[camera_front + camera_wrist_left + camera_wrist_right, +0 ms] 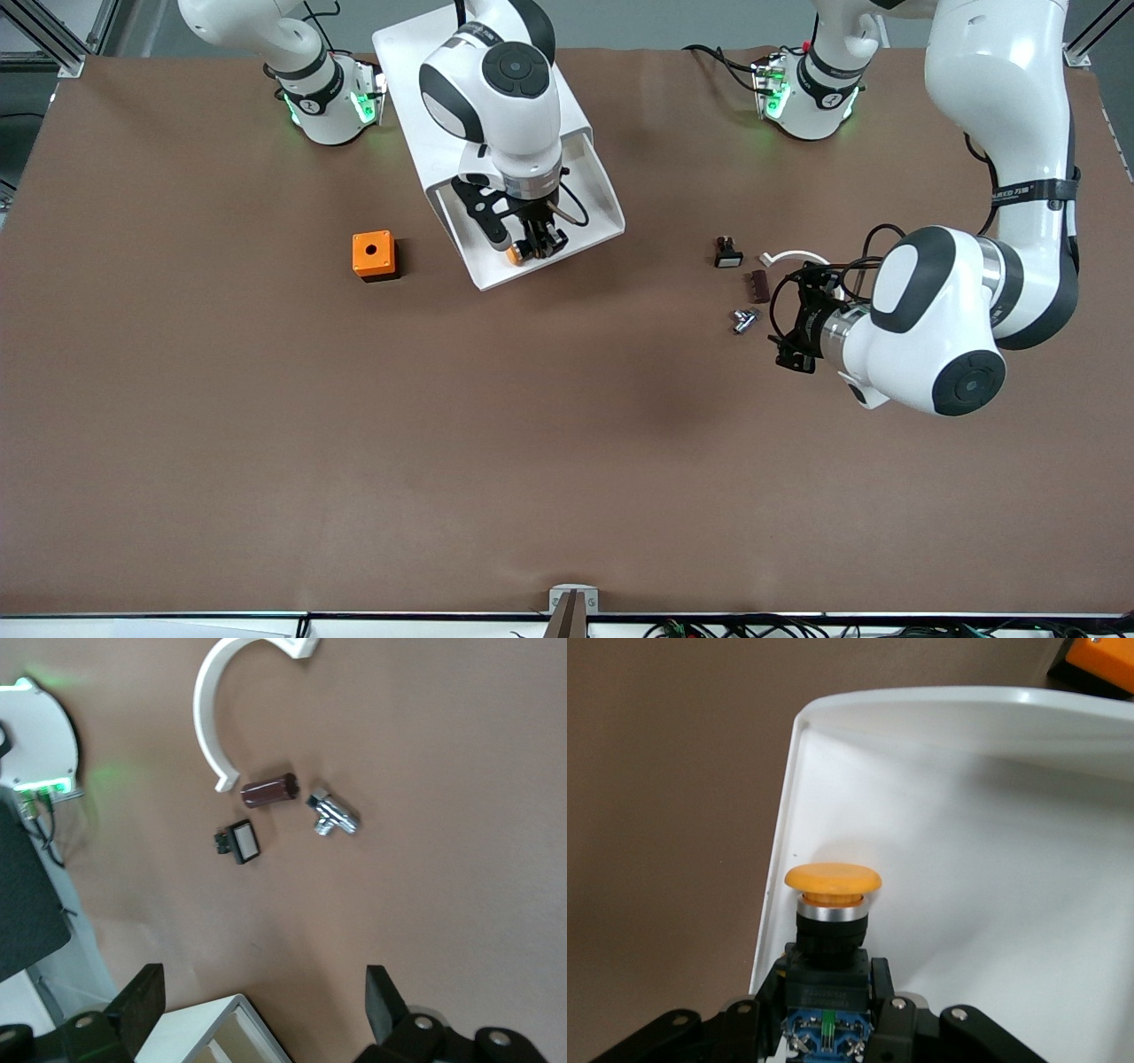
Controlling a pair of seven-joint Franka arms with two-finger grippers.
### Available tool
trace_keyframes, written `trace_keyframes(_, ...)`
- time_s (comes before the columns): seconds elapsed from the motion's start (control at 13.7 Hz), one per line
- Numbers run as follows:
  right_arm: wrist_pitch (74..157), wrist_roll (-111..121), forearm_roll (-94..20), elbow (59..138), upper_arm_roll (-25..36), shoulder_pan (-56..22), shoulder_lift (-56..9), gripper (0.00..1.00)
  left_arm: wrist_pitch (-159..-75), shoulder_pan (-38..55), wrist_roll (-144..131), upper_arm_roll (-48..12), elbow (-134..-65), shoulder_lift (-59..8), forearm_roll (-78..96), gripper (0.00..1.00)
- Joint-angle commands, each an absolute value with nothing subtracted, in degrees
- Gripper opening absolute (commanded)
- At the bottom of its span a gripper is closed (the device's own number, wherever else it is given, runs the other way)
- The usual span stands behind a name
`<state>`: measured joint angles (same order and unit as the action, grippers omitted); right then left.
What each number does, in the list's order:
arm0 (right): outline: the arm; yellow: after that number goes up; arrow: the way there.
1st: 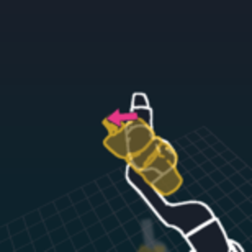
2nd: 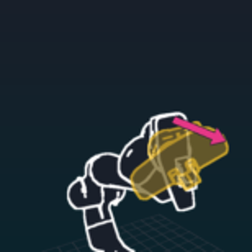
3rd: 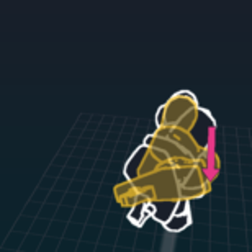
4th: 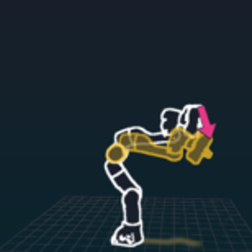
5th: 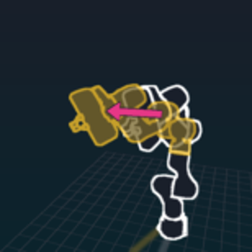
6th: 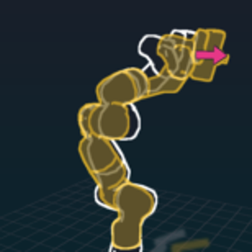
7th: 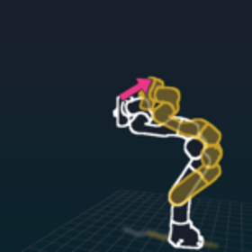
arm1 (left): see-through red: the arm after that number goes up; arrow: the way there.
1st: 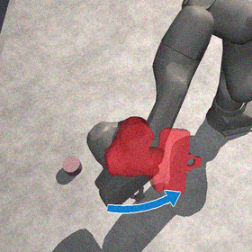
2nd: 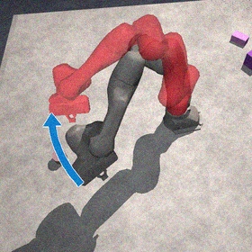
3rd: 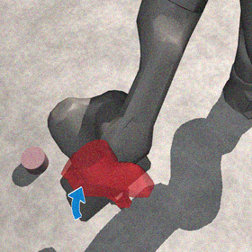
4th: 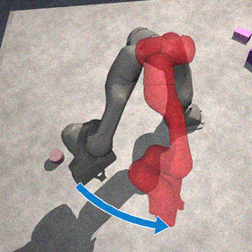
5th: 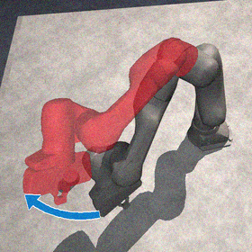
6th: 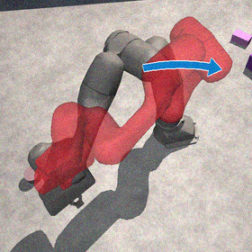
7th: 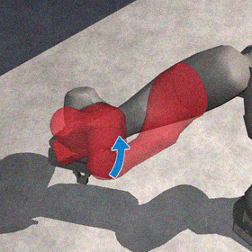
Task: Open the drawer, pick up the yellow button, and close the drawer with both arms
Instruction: 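Grasp the yellow mushroom button with the right gripper and lift it out, then move the button with the right gripper while the left gripper shuts the drawer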
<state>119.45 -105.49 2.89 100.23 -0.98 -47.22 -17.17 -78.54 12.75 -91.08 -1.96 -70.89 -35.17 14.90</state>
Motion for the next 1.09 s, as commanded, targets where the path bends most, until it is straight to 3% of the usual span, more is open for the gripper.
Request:
trace_keyframes(0.0, 118.22, -103.73, 4.31, 100.11, -0.62, -47.55, -16.08, 0.10, -79.97, 13.53, -87.64, -1.93, -70.58, -34.89, 13.36, 0.99)
trace_keyframes(0.07, 117.78, -102.84, 4.31, 99.85, -0.62, -47.46, -15.91, 0.05, -80.68, 13.62, -84.76, -2.02, -70.66, -34.89, 12.23, 0.99)
trace_keyframes(0.44, 111.37, -87.75, 3.08, 94.85, -0.44, -40.45, -14.77, 0.02, -83.05, 15.73, -80.16, -2.02, -70.84, -34.80, 11.25, 0.99)
trace_keyframes(1.02, 107.14, -42.78, -0.70, 94.31, -0.18, -17.17, -14.76, 0.02, -89.90, 17.93, -70.76, -5.53, -71.19, -33.84, 7.30, 1.00)
